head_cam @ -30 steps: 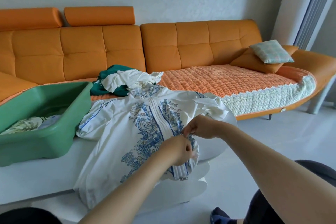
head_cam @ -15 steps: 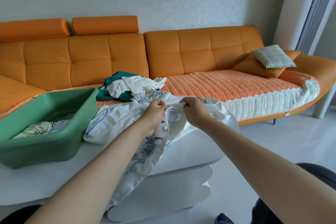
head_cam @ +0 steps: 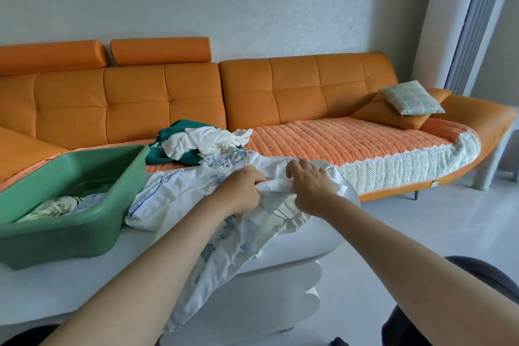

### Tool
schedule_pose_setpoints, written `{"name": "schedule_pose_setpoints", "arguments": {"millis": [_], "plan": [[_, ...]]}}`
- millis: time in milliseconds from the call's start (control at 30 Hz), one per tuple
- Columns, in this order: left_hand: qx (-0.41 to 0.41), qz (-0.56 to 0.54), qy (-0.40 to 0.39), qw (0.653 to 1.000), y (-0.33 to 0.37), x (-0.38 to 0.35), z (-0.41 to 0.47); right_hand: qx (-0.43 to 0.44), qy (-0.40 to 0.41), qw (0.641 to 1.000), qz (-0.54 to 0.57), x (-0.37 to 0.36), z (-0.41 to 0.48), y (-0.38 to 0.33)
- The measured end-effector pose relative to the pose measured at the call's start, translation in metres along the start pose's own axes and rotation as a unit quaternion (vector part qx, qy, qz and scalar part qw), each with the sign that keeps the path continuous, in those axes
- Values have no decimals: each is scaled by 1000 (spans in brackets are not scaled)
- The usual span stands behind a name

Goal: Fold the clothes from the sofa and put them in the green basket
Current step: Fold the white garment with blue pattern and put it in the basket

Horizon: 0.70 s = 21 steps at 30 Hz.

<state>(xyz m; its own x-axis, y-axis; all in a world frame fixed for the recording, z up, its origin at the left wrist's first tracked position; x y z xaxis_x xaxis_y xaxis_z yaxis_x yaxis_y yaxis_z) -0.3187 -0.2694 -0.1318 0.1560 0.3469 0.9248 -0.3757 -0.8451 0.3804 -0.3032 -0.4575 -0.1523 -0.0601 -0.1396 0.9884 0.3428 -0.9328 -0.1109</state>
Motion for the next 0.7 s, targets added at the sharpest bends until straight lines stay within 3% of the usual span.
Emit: {"name": "schedule_pose_setpoints", "arguments": {"millis": [133,200,267,333,433,467,533,600,700], "plan": [[35,-48,-208,976,3,-22,-7,85,-87,992,-43,1,-16,21],[54,-72,-310,947,5,-32,-9,79,-236,966,-67,5,-28,27],[74,-122,-368,919,8,-38,-9,14,-395,915,-80,3,-37,30],[63,-170,-367,913,9,-41,-5,-44,-450,892,-28,4,-42,30],[24,-213,-252,944,8,-42,2,-38,-515,855,47,7,-42,26],[26,-188,-210,959,5,-43,5,-28,-511,858,46,6,-39,25],[64,-65,-187,978,-5,-46,7,4,-427,904,16,5,-31,21],[137,81,-256,953,-17,-51,3,51,-313,948,-8,1,-18,14],[226,114,-349,902,-40,-51,-8,75,-257,963,34,-13,-2,1]]}}
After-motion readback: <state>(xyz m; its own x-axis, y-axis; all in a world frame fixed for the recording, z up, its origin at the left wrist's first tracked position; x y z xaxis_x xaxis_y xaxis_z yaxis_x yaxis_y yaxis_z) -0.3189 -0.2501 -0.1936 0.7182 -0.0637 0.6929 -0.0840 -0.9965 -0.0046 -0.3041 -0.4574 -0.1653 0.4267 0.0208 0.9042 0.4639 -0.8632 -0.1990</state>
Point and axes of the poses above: each hand's wrist, its own z-axis towards the middle knuckle, its own x-axis out of the back of the hand, y = z × x, the point moved 1 cm from there along z, towards the middle knuckle, and after that the axes turned 14 degrees about -y, right-handed, at the moved point
